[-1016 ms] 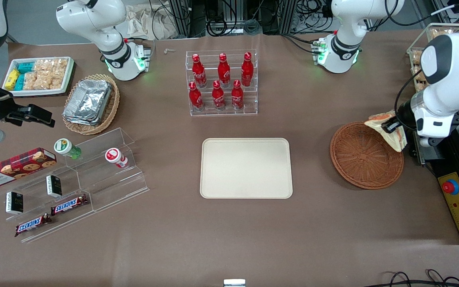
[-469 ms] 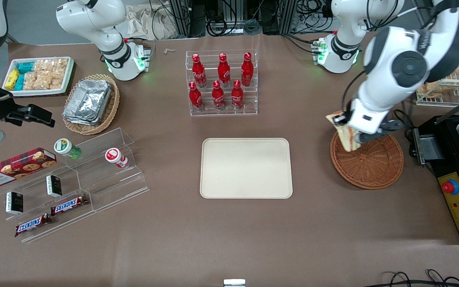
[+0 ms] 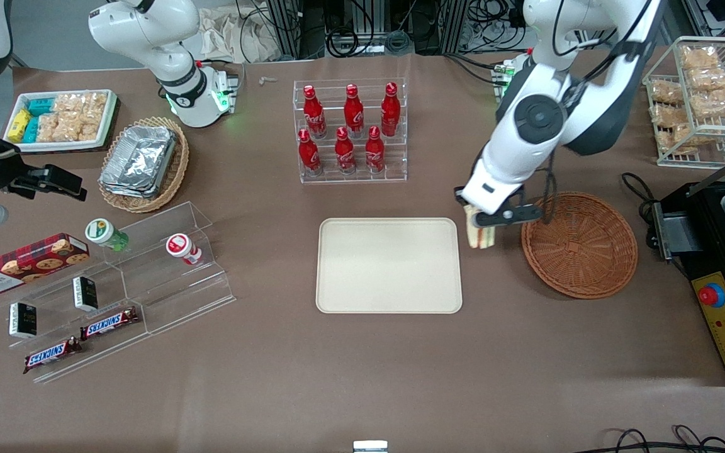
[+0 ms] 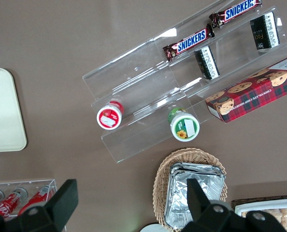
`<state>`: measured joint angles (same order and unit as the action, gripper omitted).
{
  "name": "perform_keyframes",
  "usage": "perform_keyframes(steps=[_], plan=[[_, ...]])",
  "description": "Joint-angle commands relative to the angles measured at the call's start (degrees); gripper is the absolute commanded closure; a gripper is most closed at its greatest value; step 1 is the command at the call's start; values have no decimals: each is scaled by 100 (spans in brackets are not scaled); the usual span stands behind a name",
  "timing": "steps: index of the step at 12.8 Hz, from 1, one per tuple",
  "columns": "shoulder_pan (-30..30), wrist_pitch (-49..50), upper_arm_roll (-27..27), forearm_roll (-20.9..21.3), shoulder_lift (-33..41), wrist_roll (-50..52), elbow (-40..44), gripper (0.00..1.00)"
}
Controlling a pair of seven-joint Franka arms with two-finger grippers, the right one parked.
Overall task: Place sandwich from basket to tray
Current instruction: 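Lift the sandwich out of the basket and carry it over the tray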
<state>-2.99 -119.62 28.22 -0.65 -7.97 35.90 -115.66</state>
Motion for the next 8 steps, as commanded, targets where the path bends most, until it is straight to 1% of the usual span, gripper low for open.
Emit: perform_keyframes(steps=[1,5,8], plan=[[-139,-341,201,659,-774,-5,341,100],[-333,-342,193,1434,-1820,101,983,100],[-351,-351,175,1822,-2322,339,1291,100]])
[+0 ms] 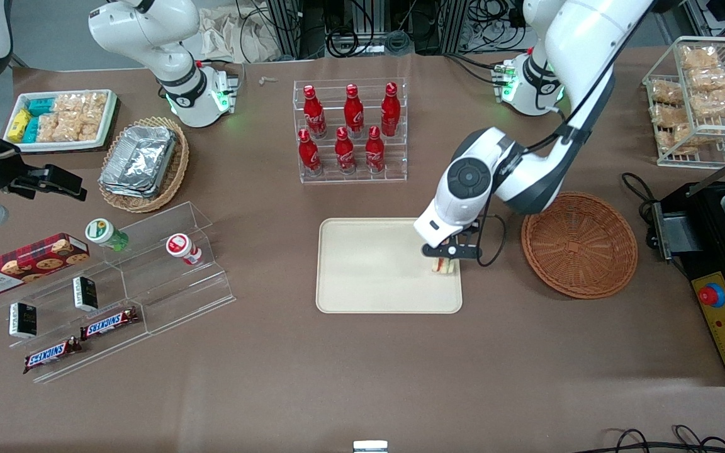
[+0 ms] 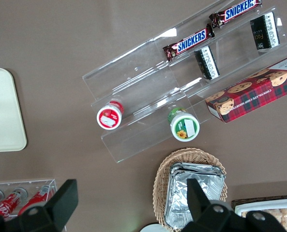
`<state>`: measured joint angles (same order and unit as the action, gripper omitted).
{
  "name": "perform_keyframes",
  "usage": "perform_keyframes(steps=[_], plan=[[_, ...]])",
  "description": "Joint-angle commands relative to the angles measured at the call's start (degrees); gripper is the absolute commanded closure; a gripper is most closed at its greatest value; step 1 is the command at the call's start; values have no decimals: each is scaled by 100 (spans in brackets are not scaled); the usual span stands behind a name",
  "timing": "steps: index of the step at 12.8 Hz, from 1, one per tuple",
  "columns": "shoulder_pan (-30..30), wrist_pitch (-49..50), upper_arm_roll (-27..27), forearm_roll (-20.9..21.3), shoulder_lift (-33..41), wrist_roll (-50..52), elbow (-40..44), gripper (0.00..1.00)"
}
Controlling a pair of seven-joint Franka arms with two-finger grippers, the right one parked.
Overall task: Place sandwich from basket to tray
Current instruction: 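Lower the held sandwich onto the tray and open the left gripper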
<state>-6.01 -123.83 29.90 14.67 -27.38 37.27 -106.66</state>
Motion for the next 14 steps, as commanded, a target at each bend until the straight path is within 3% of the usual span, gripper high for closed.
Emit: perform_keyframes(steps=[1,9,10,11,13,14], plan=[[-41,26,-1,317,-538,202,452,100],[-6,-212,-10,624,-1023,333,514,100],[-6,-220,-10,625,-1032,351,514,70],[-6,-229,-19,651,-1058,351,523,33],[3,-238,-10,730,-1067,369,567,1],[12,-229,-10,678,-1058,430,602,0]])
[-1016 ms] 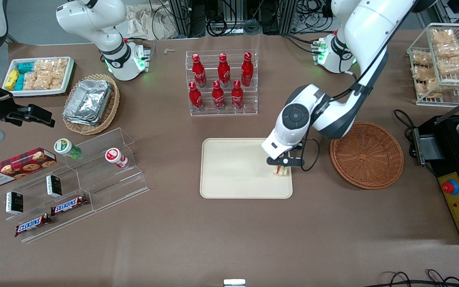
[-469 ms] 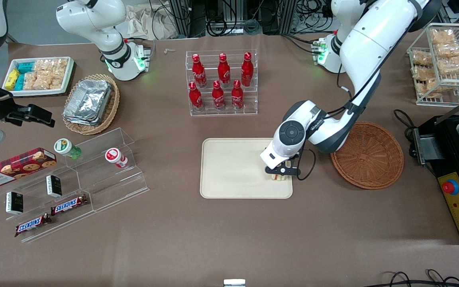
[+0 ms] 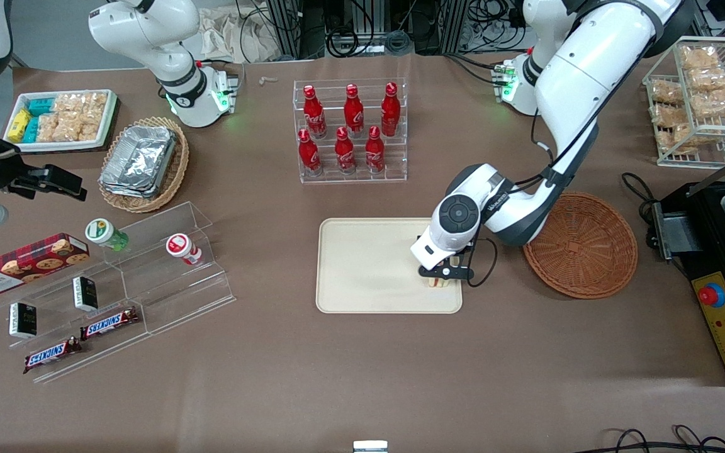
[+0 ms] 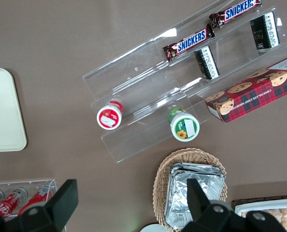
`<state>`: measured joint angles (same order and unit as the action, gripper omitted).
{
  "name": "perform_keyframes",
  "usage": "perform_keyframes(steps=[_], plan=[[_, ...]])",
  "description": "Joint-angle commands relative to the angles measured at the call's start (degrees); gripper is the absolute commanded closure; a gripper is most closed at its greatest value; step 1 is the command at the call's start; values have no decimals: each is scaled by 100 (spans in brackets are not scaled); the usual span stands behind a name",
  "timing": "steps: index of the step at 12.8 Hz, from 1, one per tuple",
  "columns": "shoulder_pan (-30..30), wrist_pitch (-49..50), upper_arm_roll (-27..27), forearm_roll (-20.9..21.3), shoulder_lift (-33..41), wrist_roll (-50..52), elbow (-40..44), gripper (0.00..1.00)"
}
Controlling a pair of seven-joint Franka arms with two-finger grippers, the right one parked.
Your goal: Place sandwich from basket to tray
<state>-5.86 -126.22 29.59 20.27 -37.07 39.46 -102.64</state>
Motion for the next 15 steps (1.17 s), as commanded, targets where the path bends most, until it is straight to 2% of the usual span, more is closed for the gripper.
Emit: perform_keyframes(steps=[1,6,7,9,11,15], plan=[[-3,18,21,100,-99,290,287,0],[6,377,38,74,207,291,350,0],[23,587,56,-48,435,273,350,0],[67,992,47,-688,1075,64,359,0],[311,1344,47,-866,1543,-271,350,0],[647,1354,56,-1113,2115,-456,350,0]])
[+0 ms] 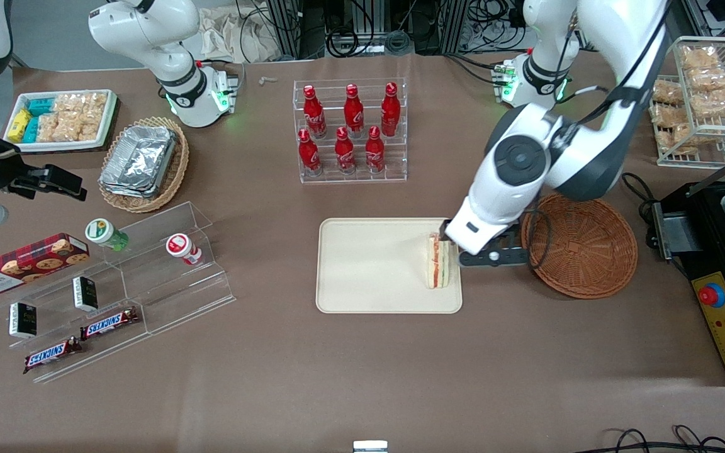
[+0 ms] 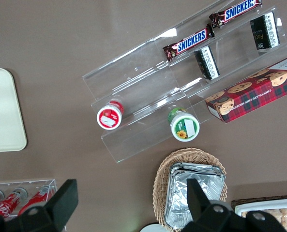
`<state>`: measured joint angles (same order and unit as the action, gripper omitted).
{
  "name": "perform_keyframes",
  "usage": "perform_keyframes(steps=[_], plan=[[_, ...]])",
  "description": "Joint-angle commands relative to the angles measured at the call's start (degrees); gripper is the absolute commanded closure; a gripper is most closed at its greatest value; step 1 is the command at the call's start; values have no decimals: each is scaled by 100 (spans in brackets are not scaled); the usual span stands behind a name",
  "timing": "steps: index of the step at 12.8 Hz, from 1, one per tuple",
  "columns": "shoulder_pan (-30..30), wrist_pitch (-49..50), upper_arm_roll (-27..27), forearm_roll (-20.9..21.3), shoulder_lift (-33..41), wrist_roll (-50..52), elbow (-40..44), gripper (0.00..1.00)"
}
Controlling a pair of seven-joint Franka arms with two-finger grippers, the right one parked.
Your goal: Place sandwich from basket to tray
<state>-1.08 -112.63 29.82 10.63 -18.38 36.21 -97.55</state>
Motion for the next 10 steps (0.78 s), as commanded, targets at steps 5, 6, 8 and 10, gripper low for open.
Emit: perform_keyframes(steps=[5,6,8,10], plan=[[5,704,-763,-902,1089,-1007,-63,0],[-215,950,-1211,-1070,1256,-1385,-53,0],[-314,1259,-1688,-1150,1573,-1695,-71,0],[-322,1409,-2048,-1150,1810,-1827,-115,0]])
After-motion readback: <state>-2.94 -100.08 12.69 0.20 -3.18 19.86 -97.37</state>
